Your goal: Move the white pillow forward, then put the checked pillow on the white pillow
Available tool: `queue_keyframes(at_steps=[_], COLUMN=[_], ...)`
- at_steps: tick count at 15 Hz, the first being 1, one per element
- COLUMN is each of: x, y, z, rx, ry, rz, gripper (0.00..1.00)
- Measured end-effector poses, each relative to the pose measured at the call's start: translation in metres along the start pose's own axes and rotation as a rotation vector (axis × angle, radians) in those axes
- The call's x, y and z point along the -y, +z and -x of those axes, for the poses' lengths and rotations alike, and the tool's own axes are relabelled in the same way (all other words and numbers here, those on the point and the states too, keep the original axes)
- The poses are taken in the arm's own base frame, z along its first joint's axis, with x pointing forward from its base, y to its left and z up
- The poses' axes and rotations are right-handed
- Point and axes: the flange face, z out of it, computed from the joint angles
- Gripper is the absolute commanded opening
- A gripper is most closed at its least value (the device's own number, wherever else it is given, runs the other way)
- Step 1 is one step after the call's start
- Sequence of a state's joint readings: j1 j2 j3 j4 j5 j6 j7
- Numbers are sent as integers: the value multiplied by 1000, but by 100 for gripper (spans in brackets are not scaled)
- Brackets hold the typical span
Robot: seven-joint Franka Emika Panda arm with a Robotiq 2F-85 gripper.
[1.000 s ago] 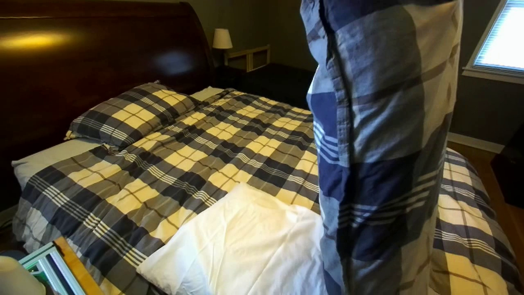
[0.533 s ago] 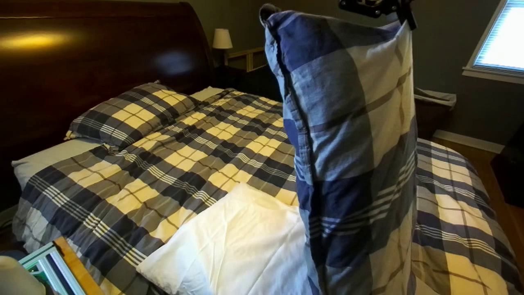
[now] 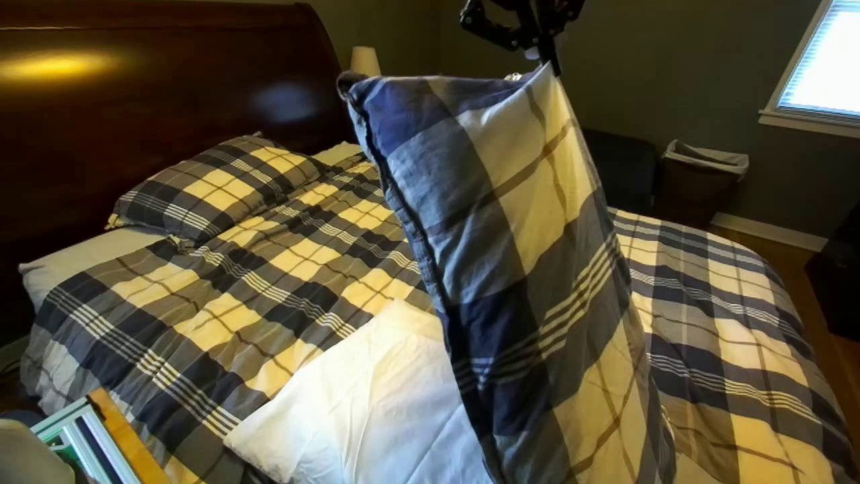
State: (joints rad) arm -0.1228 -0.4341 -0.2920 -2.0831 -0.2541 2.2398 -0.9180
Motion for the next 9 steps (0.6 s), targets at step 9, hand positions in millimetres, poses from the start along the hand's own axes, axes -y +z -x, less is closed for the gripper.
queue_keyframes(at_steps=[9], x=[56], y=[-1], z=[-12], rx=[71], ry=[-181], rz=[-298], gripper=[0])
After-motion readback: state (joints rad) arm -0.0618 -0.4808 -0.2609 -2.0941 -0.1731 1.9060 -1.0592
